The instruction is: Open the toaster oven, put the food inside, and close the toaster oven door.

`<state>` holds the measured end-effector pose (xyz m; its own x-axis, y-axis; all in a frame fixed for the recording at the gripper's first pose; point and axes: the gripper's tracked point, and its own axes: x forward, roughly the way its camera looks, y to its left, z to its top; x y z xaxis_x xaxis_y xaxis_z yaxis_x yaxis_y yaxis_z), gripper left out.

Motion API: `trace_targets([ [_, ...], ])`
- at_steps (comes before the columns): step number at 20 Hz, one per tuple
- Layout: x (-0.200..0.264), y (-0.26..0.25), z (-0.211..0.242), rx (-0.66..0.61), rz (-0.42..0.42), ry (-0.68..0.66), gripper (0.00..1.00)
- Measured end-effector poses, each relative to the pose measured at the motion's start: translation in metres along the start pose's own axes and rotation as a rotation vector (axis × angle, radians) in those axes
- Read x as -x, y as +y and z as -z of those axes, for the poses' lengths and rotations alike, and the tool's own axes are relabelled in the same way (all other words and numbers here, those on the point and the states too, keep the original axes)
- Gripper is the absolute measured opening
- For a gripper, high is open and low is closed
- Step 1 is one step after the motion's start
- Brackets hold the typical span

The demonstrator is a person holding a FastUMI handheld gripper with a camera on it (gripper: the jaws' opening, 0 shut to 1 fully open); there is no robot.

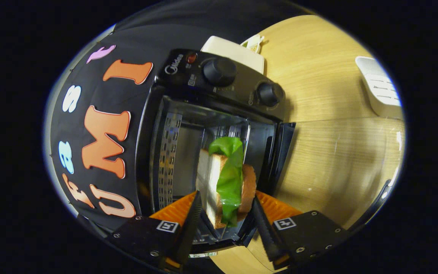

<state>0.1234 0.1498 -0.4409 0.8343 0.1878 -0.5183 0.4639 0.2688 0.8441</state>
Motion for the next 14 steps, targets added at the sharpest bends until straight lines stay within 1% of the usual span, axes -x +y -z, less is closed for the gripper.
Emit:
trace_targets([
  [1, 0.004, -0.001, 0.003, 0.007, 0.009, 0.014, 0.83],
  [2, 0.009, -0.005, 0.002, 0.029, 0.02, 0.013, 0.93],
  [3, 0.016, -0.008, 0.001, 0.059, 0.023, 0.0, 0.97],
  [5, 0.034, -0.008, -0.001, 0.112, 0.015, -0.002, 0.98],
  [7, 0.063, -0.002, -0.004, 0.162, -0.003, -0.002, 0.98],
  [9, 0.094, 0.005, -0.01, 0.245, -0.025, -0.009, 0.98],
  [12, 0.138, 0.008, -0.015, 0.461, -0.039, -0.011, 0.98],
  [14, 0.168, -0.006, -0.02, 0.619, -0.016, -0.008, 0.98],
])
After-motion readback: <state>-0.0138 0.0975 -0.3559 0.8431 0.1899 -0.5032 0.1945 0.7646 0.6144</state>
